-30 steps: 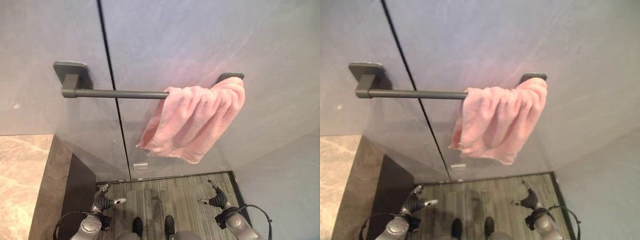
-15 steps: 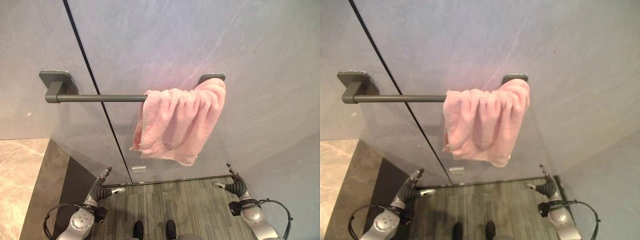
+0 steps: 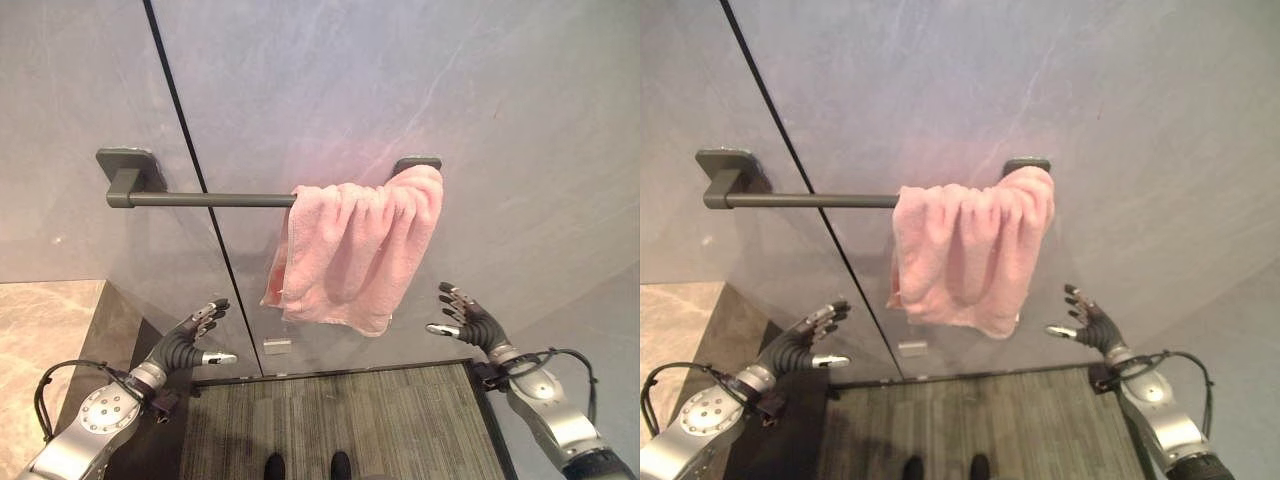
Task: Put brush and paste in cup on sink, flatten towel.
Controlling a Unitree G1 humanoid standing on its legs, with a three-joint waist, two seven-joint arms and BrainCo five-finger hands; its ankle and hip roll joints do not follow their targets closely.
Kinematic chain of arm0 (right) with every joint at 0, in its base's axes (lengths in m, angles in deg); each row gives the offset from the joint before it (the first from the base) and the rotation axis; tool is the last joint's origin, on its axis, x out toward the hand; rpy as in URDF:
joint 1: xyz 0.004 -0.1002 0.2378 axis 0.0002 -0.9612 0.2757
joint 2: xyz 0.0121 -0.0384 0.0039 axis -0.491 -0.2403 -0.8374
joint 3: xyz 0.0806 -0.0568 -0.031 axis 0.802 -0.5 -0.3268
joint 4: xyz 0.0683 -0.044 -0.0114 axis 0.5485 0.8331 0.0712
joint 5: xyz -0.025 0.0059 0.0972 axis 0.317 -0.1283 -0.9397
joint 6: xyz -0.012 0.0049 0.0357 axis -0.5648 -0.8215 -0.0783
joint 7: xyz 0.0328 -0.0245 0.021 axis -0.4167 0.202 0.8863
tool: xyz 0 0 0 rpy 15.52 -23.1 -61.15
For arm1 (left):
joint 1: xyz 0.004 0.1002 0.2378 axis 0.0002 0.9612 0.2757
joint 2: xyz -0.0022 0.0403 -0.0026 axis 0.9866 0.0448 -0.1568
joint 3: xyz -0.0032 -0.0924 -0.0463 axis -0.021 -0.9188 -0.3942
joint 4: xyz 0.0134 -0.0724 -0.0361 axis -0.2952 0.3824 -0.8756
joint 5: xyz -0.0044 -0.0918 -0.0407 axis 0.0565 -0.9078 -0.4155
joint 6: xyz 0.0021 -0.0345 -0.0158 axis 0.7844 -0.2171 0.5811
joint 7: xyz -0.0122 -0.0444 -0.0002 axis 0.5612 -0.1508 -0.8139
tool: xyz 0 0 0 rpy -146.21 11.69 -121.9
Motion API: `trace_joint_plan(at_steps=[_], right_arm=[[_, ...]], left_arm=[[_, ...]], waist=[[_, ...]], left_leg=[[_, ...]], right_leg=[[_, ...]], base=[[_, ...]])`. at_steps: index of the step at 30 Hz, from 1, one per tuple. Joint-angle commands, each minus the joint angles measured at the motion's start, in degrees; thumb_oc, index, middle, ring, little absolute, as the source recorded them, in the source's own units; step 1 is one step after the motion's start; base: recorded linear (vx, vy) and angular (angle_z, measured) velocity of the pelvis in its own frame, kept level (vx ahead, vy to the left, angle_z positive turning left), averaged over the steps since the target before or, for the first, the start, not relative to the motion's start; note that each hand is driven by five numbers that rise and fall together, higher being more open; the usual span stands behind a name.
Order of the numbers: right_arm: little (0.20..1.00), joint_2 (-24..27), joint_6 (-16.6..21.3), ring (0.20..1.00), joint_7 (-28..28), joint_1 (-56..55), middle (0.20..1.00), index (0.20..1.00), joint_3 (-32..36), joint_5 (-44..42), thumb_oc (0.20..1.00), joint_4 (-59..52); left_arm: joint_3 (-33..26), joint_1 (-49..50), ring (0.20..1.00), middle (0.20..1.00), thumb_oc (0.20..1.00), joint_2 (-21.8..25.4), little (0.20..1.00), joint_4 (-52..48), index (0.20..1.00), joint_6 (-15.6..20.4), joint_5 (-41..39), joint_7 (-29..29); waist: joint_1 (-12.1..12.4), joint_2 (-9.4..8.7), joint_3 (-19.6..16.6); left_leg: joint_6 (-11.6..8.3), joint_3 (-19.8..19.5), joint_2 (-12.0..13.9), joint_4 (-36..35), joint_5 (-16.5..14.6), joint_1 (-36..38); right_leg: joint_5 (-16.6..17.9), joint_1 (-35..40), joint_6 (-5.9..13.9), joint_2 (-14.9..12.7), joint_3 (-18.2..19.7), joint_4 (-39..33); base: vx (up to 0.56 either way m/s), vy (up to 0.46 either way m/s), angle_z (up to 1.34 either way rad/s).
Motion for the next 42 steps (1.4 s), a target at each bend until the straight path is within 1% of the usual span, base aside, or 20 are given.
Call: trace_joint_plan(at_steps=[1,2,5,7,9,15,16,17,18,19,20,24,25,30,32,33,34,35,38,42], right_arm=[[1.000,3.55,1.53,1.000,0.53,5.98,1.000,1.000,-0.55,-3.99,1.000,-0.65],[1.000,3.60,1.23,1.000,-0.01,9.92,1.000,1.000,-3.06,-3.37,1.000,0.16],[1.000,2.77,0.91,1.000,-0.63,12.02,1.000,1.000,-4.29,-3.18,1.000,1.02],[1.000,0.44,0.22,1.000,-1.82,16.75,1.000,1.000,-6.98,-2.25,1.000,3.37],[1.000,0.04,0.03,1.000,-2.04,17.58,1.000,1.000,-7.26,-2.13,1.000,3.75],[1.000,-3.88,-0.85,1.000,-3.95,22.24,1.000,1.000,-9.34,-0.79,1.000,5.67],[0.555,-4.64,-0.94,0.555,-4.25,22.45,0.555,0.555,-9.27,-0.96,0.555,5.79],[0.542,-5.10,-1.18,0.542,-4.29,22.57,0.542,0.542,-9.31,-0.89,0.542,5.73],[0.498,-5.43,-1.39,0.498,-4.34,22.71,0.498,0.498,-9.35,-0.74,0.498,5.76],[0.404,-5.93,-1.61,0.404,-4.55,22.80,0.404,0.404,-9.29,-0.65,0.404,5.85],[0.200,-6.79,-1.72,0.200,-5.09,22.76,0.200,0.200,-9.05,-0.52,0.200,6.07],[0.200,-10.43,-2.11,0.200,-7.17,20.26,0.200,0.200,-6.24,0.78,0.200,5.03],[0.200,-10.44,-2.12,0.200,-7.17,20.23,0.200,0.200,-6.24,0.79,0.200,5.00],[0.200,-10.79,-1.69,0.200,-7.82,17.86,0.200,0.200,-2.67,3.85,0.200,-0.91],[0.200,-8.55,-0.80,0.200,-7.39,16.94,0.200,0.200,0.14,5.42,0.200,-11.23],[0.200,-8.56,-0.88,0.200,-7.39,16.87,0.200,0.200,0.14,5.43,0.200,-11.35],[0.200,-8.02,0.53,0.200,-7.02,16.36,0.200,0.200,1.52,4.57,0.200,-16.77],[0.209,-8.20,1.03,0.209,-7.04,15.89,0.209,0.209,2.14,4.28,0.209,-18.86],[0.209,-9.02,1.74,0.209,-6.12,14.74,0.209,0.209,2.22,3.27,0.209,-22.01],[0.225,-9.49,0.19,0.225,-4.97,14.74,0.225,0.225,-0.51,5.50,0.225,-19.83]], left_arm=[[1.12,-5.46,1.000,1.000,1.000,0.89,1.000,-1.33,1.000,2.42,-1.00,-0.29],[3.76,-9.14,1.000,1.000,1.000,0.91,1.000,-1.57,1.000,2.22,-0.79,-0.26],[5.65,-11.69,1.000,1.000,1.000,0.03,1.000,-1.15,1.000,2.04,-0.19,0.11],[9.15,-16.41,1.000,1.000,1.000,-2.86,1.000,1.39,1.000,1.68,1.14,1.11],[9.65,-17.34,1.000,1.000,1.000,-3.53,1.000,2.00,1.000,1.66,1.45,1.36],[13.16,-22.29,1.000,1.000,1.000,-9.57,1.000,5.66,1.000,0.70,2.03,2.85],[13.65,-23.17,1.000,1.000,1.000,-10.78,1.000,6.39,1.000,0.62,2.24,3.29],[13.69,-23.33,0.928,0.928,0.928,-11.74,0.928,6.73,0.928,0.46,2.33,3.51],[13.90,-23.50,0.548,0.548,0.548,-12.62,0.548,7.15,0.548,0.27,2.31,3.60],[13.92,-23.29,0.382,0.382,0.382,-13.79,0.382,7.83,0.382,0.04,2.29,3.89],[13.73,-22.94,0.200,0.200,0.200,-15.23,0.200,9.01,0.200,-0.25,2.37,4.41],[10.72,-20.17,0.200,0.200,0.200,-18.97,0.200,10.87,0.200,-1.04,4.44,6.21],[10.71,-20.13,0.200,0.200,0.200,-18.95,0.200,10.84,0.200,-1.06,4.45,6.21],[4.57,-17.01,0.200,0.200,0.200,-18.59,0.200,6.83,0.200,-0.37,4.62,7.17],[-2.17,-14.71,0.200,0.200,0.200,-16.90,0.200,-2.68,0.200,1.34,3.58,8.77],[-2.27,-14.56,0.200,0.200,0.200,-16.87,0.200,-2.86,0.200,1.24,3.57,8.78],[-6.22,-12.79,0.200,0.200,0.200,-16.98,0.200,-8.18,0.200,2.89,2.19,10.14],[-7.98,-11.72,0.200,0.200,0.200,-17.34,0.200,-10.43,0.200,3.55,1.65,10.45],[-10.88,-8.89,0.200,0.200,0.200,-18.41,0.200,-13.75,0.200,4.31,0.97,10.91],[-11.39,-5.18,0.200,0.200,0.200,-19.25,0.200,-12.22,0.200,3.75,2.34,10.80]], waist=[[0.98,1.00,-1.14],[1.16,1.06,-1.14],[1.24,1.14,-1.06],[1.24,1.28,-0.76],[1.24,1.36,-0.65],[0.98,1.80,-0.28],[0.91,1.87,-0.17],[0.85,1.90,-0.12],[0.81,1.94,-0.11],[0.76,1.97,-0.09],[0.73,2.03,-0.07],[0.71,2.02,-0.32],[0.71,2.02,-0.33],[0.96,1.66,-0.85],[1.21,1.11,-1.21],[1.18,1.10,-1.23],[1.46,0.67,-1.31],[1.57,0.50,-1.33],[1.83,0.14,-1.34],[2.67,-0.22,-0.91]], left_leg=[[-3.10,3.01,5.35,0.21,-1.41,0.94],[-3.16,3.11,5.31,0.21,-1.46,0.85],[-3.18,3.25,5.31,0.21,-1.49,0.79],[-3.20,3.40,5.35,0.21,-1.50,0.59],[-3.19,3.44,5.34,0.21,-1.48,0.52],[-3.14,3.62,5.36,0.21,-1.35,-0.01],[-3.14,3.58,5.37,0.21,-1.30,-0.09],[-3.12,3.57,5.36,0.21,-1.28,-0.15],[-3.11,3.51,5.31,0.21,-1.28,-0.18],[-3.08,3.51,5.32,0.21,-1.29,-0.18],[-3.03,3.43,5.31,0.21,-1.30,-0.15],[-2.80,3.22,5.31,0.21,-1.60,0.26],[-2.80,3.22,5.31,0.21,-1.60,0.27],[-2.73,2.92,5.38,0.21,-1.84,0.99],[-2.71,2.65,5.43,0.21,-1.90,0.98],[-2.71,2.65,5.43,0.21,-1.91,0.99],[-2.72,2.49,5.39,0.21,-1.91,0.82],[-2.72,2.46,5.39,0.21,-1.96,0.77],[-2.72,2.33,5.32,0.21,-2.04,0.64],[-2.63,2.02,5.18,0.21,-1.94,0.19]], right_leg=[[-1.30,0.49,5.39,-3.35,0.03,0.40],[-1.27,0.44,5.38,-3.38,-0.01,0.17],[-1.27,0.36,5.36,-3.39,0.06,0.03],[-1.27,0.06,5.29,-3.36,0.29,-0.05],[-1.29,0.00,5.26,-3.34,0.38,-0.05],[-1.55,-0.56,5.05,-3.15,0.74,-0.05],[-1.58,-0.66,5.02,-3.12,0.73,-0.05],[-1.62,-0.70,4.98,-3.11,0.75,-0.05],[-1.63,-0.73,4.95,-3.08,0.85,-0.05],[-1.66,-0.69,4.91,-3.07,0.87,-0.05],[-1.71,-0.61,4.82,-3.04,0.91,-0.05],[-2.10,0.10,4.56,-2.86,0.94,-0.05],[-2.11,0.11,4.56,-2.87,0.94,-0.05],[-2.47,1.06,4.47,-2.83,0.68,-0.05],[-2.56,1.16,4.48,-2.88,0.59,-0.05],[-2.57,1.17,4.48,-2.88,0.59,-0.05],[-2.61,1.10,4.49,-2.90,0.50,-0.05],[-2.61,1.11,4.47,-2.92,0.47,-0.05],[-2.67,1.07,4.44,-2.97,0.38,-0.05],[-2.67,0.85,4.44,-3.05,0.12,-0.05]], base=[[0.00,0.000,0.00],[0.00,0.000,0.00],[0.00,0.000,0.00],[0.00,0.000,0.00],[0.00,0.000,0.00],[0.00,0.001,-0.02],[0.00,-0.002,-0.03],[0.00,-0.001,-0.04],[0.01,-0.001,-0.05],[0.01,0.001,-0.05],[0.02,-0.001,-0.03],[0.00,0.000,0.00],[0.00,0.000,0.00],[0.01,0.001,0.01],[0.01,0.001,0.09],[-0.01,0.001,0.09],[-0.01,0.002,0.05],[0.00,0.000,0.00],[0.00,0.000,0.00],[-0.01,0.003,0.01]])
